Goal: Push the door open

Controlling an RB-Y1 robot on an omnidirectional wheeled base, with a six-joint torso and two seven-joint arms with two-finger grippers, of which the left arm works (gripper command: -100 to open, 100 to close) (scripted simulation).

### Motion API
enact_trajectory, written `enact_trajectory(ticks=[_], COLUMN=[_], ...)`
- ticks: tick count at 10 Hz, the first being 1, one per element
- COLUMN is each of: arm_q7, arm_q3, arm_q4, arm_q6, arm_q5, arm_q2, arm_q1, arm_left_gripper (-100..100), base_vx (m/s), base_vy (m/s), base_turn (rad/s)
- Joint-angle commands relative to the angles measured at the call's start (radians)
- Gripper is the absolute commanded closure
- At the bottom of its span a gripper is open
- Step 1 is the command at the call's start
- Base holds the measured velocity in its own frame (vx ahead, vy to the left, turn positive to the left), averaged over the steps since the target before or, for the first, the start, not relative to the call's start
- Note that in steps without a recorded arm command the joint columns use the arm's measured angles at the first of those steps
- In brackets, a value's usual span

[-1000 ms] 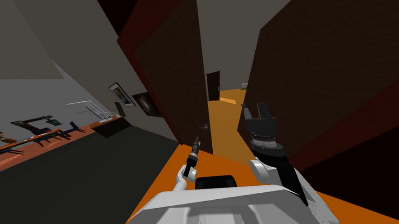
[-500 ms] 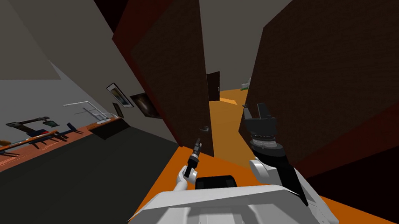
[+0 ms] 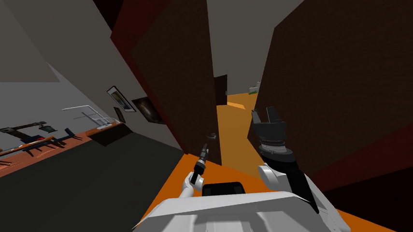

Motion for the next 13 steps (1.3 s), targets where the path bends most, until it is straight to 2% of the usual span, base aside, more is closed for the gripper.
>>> enact_trajectory(ticks=[1,4,7,8,9,13], arm_q7=[-0.002,-0.008,-0.014,-0.013,-0.013,-0.013], arm_q3=[0.002,0.009,0.016,0.015,0.015,0.015], arm_q4=[-0.003,0.005,0.012,0.016,0.016,0.016], arm_q6=[0.001,-0.004,-0.008,-0.009,-0.009,-0.009], arm_q5=[0.001,0.004,0.007,0.007,0.007,0.007], arm_q2=[0.005,0.001,-0.016,-0.012,-0.012,-0.012], arm_q1=[0.003,0.004,0.005,0.001,0.001,0.001], arm_left_gripper=[-100,-100,-100,-100,100,100], base_vx=[0.173,0.194,0.196,0.086,-0.011,-0.01], base_vy=[-0.037,-0.063,-0.077,-0.034,0.004,0.007], base_turn=[-0.024,-0.03,-0.026,0.0,0.004,-0.009])
